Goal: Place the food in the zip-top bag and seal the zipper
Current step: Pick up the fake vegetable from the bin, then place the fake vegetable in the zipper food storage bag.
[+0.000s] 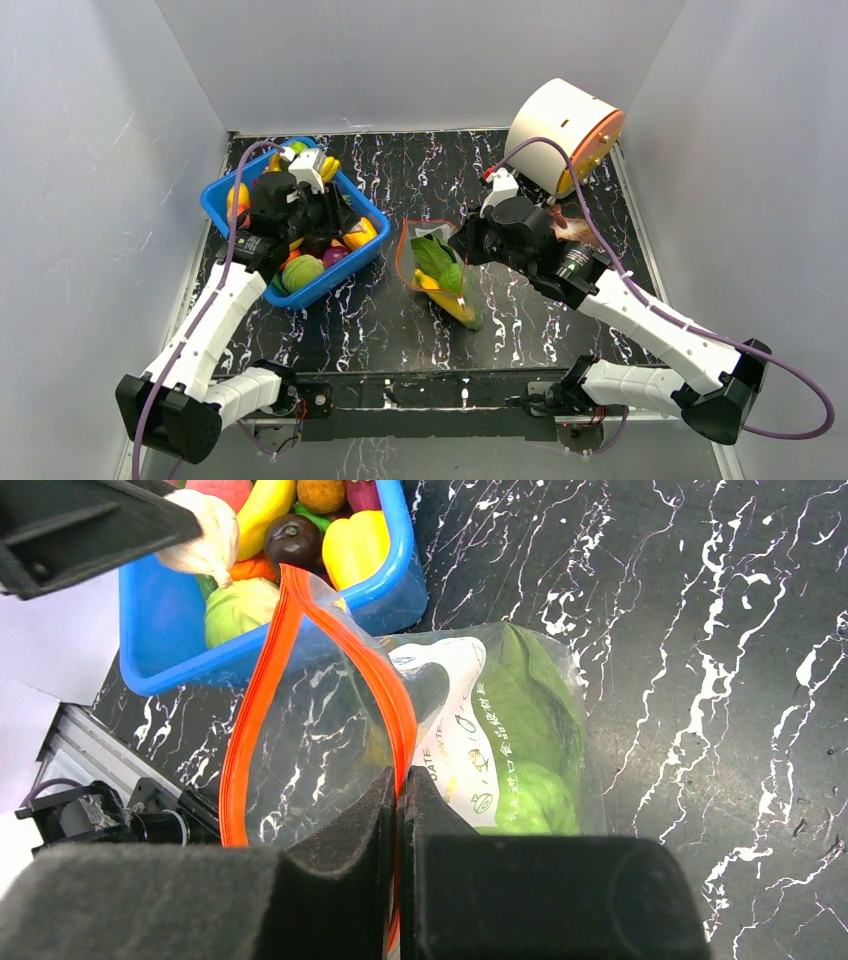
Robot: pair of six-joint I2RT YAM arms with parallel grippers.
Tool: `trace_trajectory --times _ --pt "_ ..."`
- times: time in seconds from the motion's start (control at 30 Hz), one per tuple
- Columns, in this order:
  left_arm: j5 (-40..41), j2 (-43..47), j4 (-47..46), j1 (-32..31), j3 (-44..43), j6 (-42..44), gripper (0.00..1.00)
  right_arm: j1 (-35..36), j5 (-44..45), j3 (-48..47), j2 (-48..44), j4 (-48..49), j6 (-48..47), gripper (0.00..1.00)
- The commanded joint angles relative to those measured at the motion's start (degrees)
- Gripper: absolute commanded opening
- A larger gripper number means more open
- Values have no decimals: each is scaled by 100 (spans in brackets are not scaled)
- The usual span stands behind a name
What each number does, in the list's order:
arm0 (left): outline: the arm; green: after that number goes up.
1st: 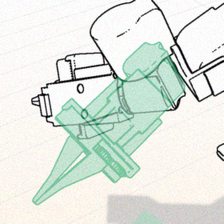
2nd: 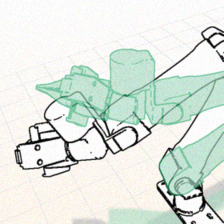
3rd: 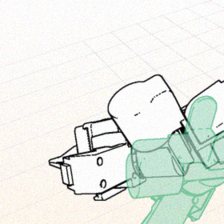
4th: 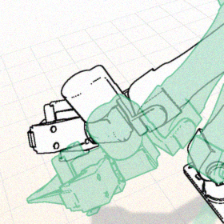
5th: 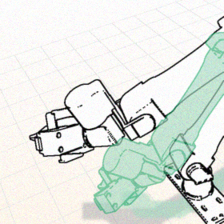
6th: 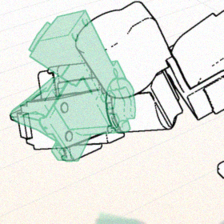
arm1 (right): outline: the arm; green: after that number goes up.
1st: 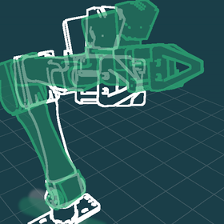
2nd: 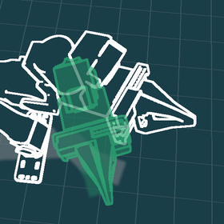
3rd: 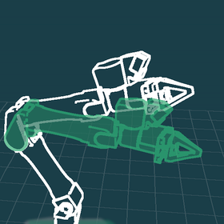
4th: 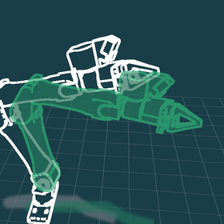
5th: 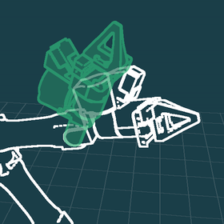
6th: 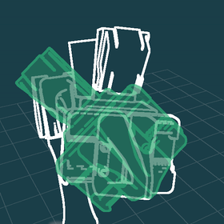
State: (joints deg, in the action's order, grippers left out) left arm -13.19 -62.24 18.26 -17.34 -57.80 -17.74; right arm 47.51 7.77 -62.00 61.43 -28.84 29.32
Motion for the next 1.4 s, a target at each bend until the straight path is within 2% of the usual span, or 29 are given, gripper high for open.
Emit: trace_trajectory --times 0.0,0.23,0.37,0.77,1.37 --pt "-813 225 -236 9 -339 -408 30 -14 5 10 -127 455 56 0" --pt "-1675 336 -945 -66 -331 -981 27 -13 -40 -16 -93 464 65 0" --pt "-1773 361 -1242 -293 -333 -1162 27 -13 -100 -57 -41 458 73 0" --pt "-953 98 -1511 -1625 -308 -969 25 -13 -235 -250 96 464 91 0" --pt "-464 -453 -1669 -2120 13 -541 27 -13 -239 -312 61 403 100 0"
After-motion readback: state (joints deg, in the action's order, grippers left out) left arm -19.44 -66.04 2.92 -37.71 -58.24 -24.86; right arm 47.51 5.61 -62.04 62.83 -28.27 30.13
